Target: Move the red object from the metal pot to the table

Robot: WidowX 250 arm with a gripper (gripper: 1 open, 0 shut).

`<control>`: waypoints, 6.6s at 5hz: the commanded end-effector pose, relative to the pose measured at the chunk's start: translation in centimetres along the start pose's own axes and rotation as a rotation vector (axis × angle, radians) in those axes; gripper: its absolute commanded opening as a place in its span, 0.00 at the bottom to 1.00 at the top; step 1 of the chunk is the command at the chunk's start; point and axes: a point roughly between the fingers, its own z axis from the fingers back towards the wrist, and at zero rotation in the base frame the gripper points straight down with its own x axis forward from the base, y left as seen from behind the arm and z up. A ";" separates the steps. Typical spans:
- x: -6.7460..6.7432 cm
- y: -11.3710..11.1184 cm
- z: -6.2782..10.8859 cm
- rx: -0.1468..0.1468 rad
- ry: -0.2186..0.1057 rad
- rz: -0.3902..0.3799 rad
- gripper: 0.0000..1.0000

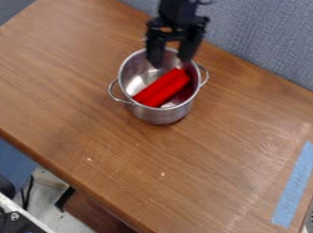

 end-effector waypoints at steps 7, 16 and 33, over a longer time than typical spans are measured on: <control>-3.3 2.6 5.9 -0.140 -0.047 -0.324 1.00; -3.7 2.4 4.3 -0.169 -0.227 -0.691 1.00; 11.0 6.2 11.1 -0.196 -0.263 -1.562 0.00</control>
